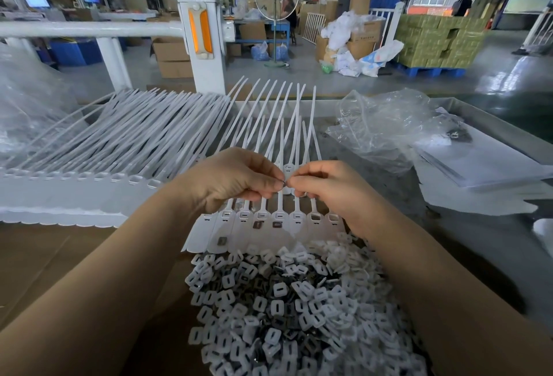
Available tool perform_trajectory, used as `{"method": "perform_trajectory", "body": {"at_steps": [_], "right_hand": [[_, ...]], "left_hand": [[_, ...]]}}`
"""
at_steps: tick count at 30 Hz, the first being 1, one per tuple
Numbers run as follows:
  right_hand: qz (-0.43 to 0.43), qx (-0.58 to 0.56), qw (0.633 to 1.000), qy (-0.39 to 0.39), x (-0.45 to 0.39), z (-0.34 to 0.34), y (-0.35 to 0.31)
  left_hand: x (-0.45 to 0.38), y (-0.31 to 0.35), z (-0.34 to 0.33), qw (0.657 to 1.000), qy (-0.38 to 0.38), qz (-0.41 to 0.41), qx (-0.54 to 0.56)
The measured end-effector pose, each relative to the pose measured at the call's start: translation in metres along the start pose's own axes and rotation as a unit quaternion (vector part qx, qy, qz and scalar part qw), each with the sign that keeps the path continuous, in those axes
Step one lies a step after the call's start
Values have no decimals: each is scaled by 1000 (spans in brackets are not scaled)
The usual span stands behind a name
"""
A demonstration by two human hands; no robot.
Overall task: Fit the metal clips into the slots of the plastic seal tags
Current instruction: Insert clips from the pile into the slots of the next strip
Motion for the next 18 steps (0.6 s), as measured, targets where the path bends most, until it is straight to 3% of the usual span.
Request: {"method": "perform_trajectory", "body": {"at_steps": [18], "right_hand": [[-20,26,999,24,-2,4,6]], "left_hand": [[-1,0,-5,998,14,6,56]]}}
Point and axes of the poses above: each hand's wrist, its own x-axis away from the middle knuckle, its own z-axis out of the back of the hand, y = z × x, the point moved 10 cm from there along -x, towards the middle knuckle, and after that the axes turned 7 degrees about z, right-handed, at the moved point
